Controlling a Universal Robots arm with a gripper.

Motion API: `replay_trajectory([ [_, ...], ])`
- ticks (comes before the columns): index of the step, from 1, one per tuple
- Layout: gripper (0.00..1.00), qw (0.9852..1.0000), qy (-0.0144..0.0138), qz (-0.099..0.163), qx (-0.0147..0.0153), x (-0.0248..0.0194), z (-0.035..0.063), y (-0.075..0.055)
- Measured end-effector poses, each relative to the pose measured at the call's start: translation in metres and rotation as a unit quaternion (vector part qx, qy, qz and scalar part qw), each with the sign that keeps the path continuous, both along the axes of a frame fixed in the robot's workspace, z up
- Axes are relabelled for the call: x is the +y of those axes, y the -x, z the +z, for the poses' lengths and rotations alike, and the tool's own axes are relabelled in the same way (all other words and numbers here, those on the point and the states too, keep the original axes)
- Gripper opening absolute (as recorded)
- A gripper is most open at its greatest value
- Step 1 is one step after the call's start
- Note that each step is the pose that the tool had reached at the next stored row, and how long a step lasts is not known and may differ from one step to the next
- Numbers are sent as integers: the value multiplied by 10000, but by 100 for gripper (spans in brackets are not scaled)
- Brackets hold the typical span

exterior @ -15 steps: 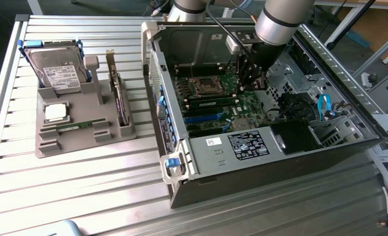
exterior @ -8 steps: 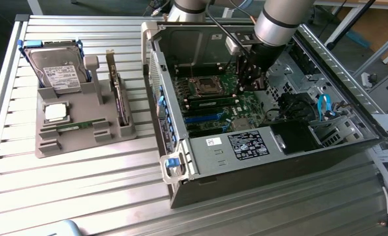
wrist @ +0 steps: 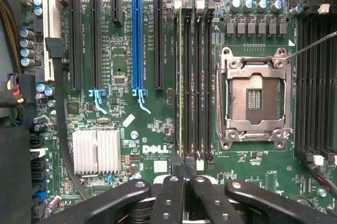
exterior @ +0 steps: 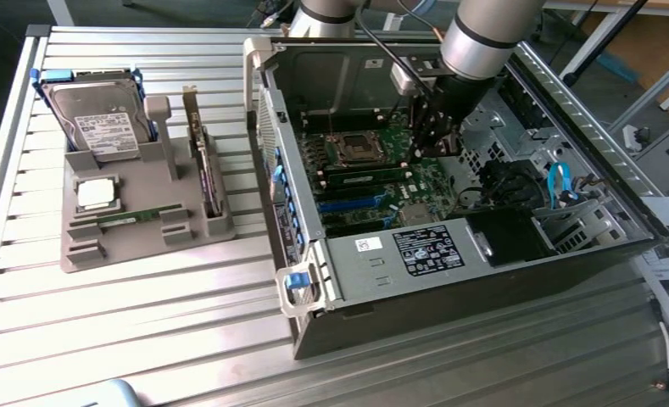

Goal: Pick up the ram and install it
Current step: 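Press down the ram until it locks into place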

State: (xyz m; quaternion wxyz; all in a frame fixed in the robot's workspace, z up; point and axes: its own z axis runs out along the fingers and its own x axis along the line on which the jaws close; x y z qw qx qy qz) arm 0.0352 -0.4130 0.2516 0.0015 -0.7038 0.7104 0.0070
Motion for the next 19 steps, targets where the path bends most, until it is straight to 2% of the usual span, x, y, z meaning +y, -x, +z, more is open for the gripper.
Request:
replay_trajectory([
  [12,11,10000,0,0,0,-1,-65,0],
  [19,11,10000,-1,1,0,6,-69,-1],
])
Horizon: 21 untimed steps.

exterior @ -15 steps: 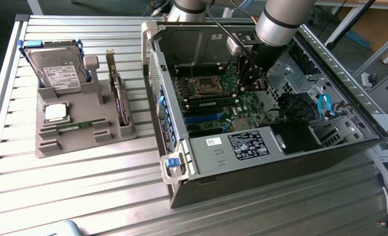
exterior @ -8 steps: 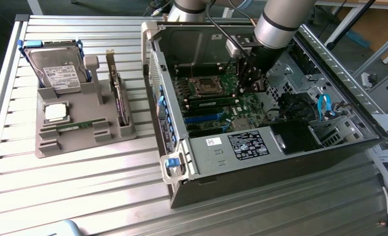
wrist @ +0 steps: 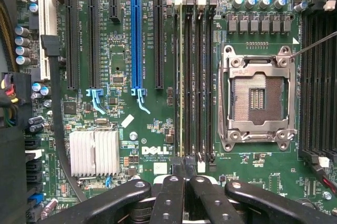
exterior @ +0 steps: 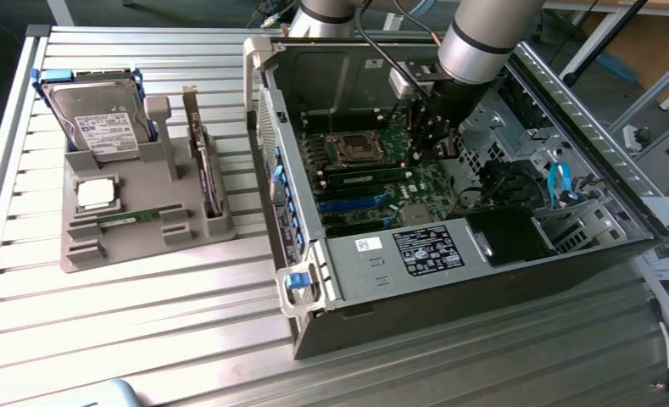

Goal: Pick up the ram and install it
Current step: 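Press down the ram until it locks into place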

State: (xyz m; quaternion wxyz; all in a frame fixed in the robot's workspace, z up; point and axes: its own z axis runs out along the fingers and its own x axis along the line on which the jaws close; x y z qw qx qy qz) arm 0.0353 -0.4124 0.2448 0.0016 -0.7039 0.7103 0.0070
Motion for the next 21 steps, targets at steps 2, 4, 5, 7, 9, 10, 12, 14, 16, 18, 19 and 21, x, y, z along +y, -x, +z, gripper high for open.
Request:
replay_trajectory([
  [2,11,10000,0,0,0,1,0,0],
  [4,11,10000,1,-1,0,1,0,1],
  [5,11,10000,1,0,0,1,1,1],
  [7,11,10000,1,0,0,2,-7,1],
  [9,11,10000,1,0,0,1,-21,1],
  [10,11,10000,1,0,0,2,-28,1],
  [12,11,10000,1,0,0,1,-41,1],
  [14,11,10000,2,0,0,1,-45,1],
  [16,11,10000,2,0,0,1,-45,1],
  [18,11,10000,0,-1,0,2,-49,1],
  [19,11,10000,-1,-1,0,2,-54,1],
  [21,11,10000,1,0,0,1,-66,1],
])
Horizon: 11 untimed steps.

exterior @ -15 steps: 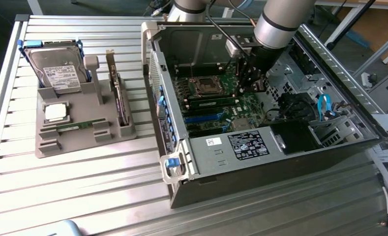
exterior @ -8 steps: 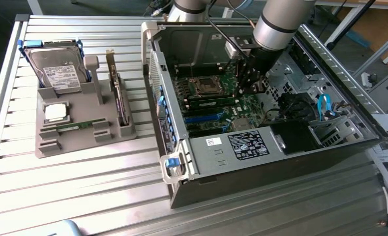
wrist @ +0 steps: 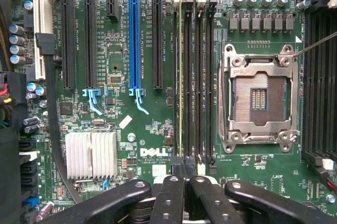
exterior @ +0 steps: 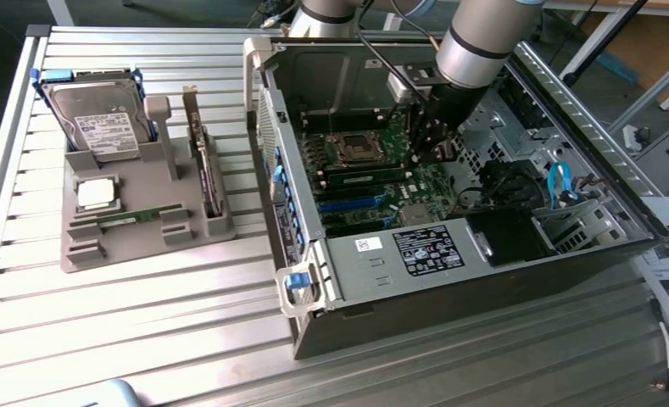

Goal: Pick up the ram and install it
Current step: 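Press down the ram until it locks into place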

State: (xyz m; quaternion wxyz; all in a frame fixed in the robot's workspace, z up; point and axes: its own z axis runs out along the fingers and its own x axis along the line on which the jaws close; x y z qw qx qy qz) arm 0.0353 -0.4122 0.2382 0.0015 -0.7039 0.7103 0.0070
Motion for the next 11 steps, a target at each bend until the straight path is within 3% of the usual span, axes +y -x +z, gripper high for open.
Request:
replay_trajectory([
  [11,11,10000,-2,-1,0,8,-12,0],
])
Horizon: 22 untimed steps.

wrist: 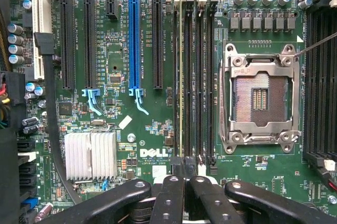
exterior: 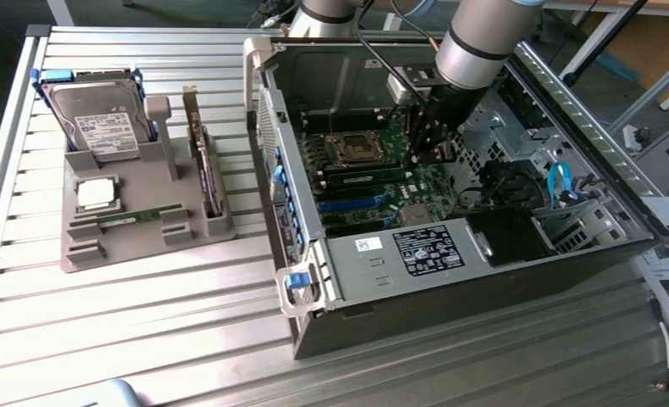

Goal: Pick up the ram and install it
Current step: 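Press down the ram until it locks into place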

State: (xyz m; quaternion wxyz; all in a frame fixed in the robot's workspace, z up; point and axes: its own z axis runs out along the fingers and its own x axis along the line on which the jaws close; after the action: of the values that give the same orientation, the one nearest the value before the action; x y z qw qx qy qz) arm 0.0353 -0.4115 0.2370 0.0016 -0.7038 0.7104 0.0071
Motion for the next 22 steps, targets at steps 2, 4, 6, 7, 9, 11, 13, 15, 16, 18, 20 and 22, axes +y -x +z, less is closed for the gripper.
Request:
replay_trajectory([
  [2,11,10000,2,0,0,10,1,0],
  [4,11,10000,1,1,0,14,1,0],
  [6,11,10000,1,1,0,14,1,0],
  [7,11,10000,2,1,1,14,0,0],
  [9,11,10000,2,1,0,14,-5,0],
  [11,11,10000,1,0,0,14,-12,0],
  [13,11,10000,2,0,1,14,-16,0],
  [15,11,10000,3,1,1,14,-16,0],
  [16,11,10000,2,1,1,14,-16,0],
  [18,11,10000,1,0,0,14,-21,0],
  [20,11,10000,2,0,0,14,-25,0],
  [22,11,10000,2,1,1,14,-31,0],
])
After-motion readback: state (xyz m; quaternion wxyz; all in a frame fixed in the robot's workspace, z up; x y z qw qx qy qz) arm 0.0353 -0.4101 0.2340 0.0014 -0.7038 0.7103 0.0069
